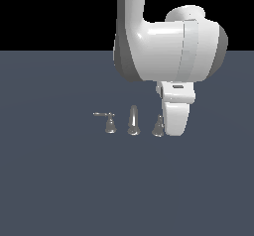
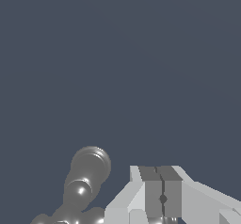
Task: Turn on the faucet by rotating a designated handle.
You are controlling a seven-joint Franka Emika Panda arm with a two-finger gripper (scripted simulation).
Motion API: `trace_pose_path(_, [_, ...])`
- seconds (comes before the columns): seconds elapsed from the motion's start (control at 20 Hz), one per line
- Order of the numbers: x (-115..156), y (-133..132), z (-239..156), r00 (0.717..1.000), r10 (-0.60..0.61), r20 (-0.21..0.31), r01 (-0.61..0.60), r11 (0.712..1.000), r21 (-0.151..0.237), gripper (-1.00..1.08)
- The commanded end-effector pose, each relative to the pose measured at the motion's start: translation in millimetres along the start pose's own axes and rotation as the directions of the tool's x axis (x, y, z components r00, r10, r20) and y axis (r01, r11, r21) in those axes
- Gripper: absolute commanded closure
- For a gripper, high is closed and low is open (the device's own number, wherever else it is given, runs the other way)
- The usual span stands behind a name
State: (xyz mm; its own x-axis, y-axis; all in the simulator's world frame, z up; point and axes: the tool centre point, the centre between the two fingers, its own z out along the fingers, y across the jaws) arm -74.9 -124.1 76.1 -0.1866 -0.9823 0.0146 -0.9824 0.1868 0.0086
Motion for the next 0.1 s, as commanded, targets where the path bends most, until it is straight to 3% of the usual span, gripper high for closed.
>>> trace_pose_path(0.0, [-55.6, -6.6, -1.5, 0.997, -0.079, 0.014, 0.079, 0.997, 0.01, 1.08])
trace_pose_path(0.05, [-55.6, -6.6, -1.5, 0.997, -0.079, 0.014, 0.079, 0.997, 0.01, 1.08])
